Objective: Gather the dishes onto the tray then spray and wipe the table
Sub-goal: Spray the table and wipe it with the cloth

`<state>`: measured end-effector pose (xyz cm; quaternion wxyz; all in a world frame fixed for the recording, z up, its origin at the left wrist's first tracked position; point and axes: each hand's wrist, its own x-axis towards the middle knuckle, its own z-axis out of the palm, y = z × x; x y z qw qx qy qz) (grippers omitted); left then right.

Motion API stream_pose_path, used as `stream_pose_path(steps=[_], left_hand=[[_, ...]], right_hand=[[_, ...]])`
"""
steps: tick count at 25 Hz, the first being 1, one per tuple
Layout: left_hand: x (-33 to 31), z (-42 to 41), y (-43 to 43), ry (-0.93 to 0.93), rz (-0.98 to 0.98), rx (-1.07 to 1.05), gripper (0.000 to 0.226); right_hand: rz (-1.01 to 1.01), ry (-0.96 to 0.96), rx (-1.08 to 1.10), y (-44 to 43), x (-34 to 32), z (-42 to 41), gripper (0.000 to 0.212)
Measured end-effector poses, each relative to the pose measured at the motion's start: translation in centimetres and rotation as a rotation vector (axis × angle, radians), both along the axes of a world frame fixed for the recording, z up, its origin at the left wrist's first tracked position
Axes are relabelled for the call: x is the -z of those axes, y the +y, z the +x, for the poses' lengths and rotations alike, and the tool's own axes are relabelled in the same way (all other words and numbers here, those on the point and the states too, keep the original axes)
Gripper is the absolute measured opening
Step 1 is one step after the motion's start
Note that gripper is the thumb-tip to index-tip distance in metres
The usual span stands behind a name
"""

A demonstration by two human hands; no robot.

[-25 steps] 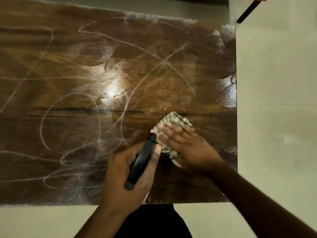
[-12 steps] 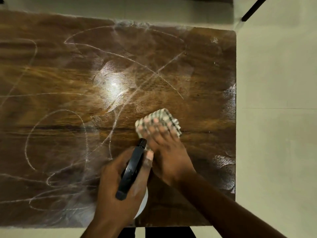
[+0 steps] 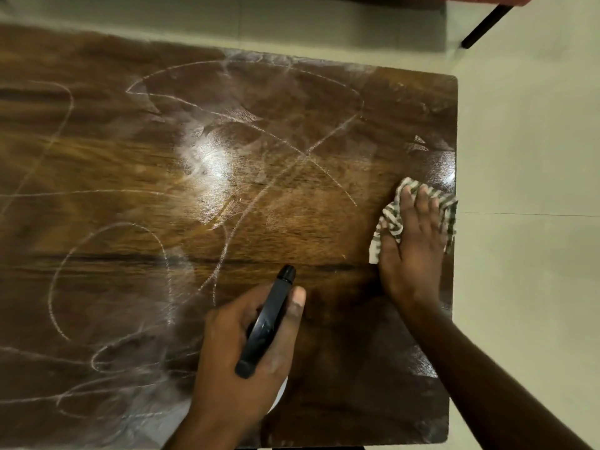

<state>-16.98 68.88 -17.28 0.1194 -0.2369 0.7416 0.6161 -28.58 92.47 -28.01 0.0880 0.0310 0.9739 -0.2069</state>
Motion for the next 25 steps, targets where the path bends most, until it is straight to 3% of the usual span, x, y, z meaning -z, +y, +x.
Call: stream_pose_path(steps=[2, 3, 4, 8, 9, 11, 15, 17, 19, 21, 23, 25], left_hand=[[-0.1, -0.7, -0.2, -0.003, -0.013, 0.041, 0.043], [-0.4, -1.4, -0.4, -0.002, -0.029, 0.039, 0.051], [-0.6, -1.9, -0.5, -0.001, -0.062, 0.046, 0.056], [-1.0, -2.7, -1.2, -0.066, -0.056, 0.066, 0.057], [-1.0, -2.9, -1.5, -0.082, -0.025, 0.058, 0.055], [-1.3, -3.3, -1.9, -0.110, 0.019, 0.058, 0.051], [-1.5, -4.1, -2.1, -0.096, 0.012, 0.056, 0.042], [-1.6, -4.4, -2.2, -0.095, 0.003, 0.066, 0.044], [-1.5, -4.8, -2.4, -0.089, -0.010, 0.071, 0.040], [-1.5, -5.1, -2.4, -0.073, -0.025, 0.073, 0.033], [-1.6, -5.4, -2.5, -0.058, 0.005, 0.076, 0.028], [-1.6, -5.4, -2.7, -0.059, 0.016, 0.081, 0.037]], right_hand=[[-0.037, -0.032, 0.092, -4.1, -0.1, 1.4, 0.075], [-0.018, -0.048, 0.009, -5.7, -0.9, 2.0, 0.074], [-0.022, -0.066, -0.127, -6.1, -0.8, 3.2, 0.074], [0.130, -0.030, -1.002, -0.9, -1.1, 2.8, 0.073], [0.155, -0.027, -1.076, 0.9, -1.2, 1.3, 0.073], [0.159, -0.016, -0.860, 3.6, -1.0, -1.7, 0.071], [0.050, -0.004, -0.001, 0.1, -0.2, -6.1, 0.072], [-0.004, -0.040, 0.098, -4.7, 0.0, -7.3, 0.077], [0.027, -0.068, -0.130, -9.1, -0.6, -6.3, 0.079], [0.059, -0.087, -0.577, -11.3, -0.8, -3.8, 0.078], [0.077, -0.075, -1.046, -10.2, -0.7, -2.6, 0.077], [0.137, -0.027, -1.300, -6.7, -0.1, -4.3, 0.079]])
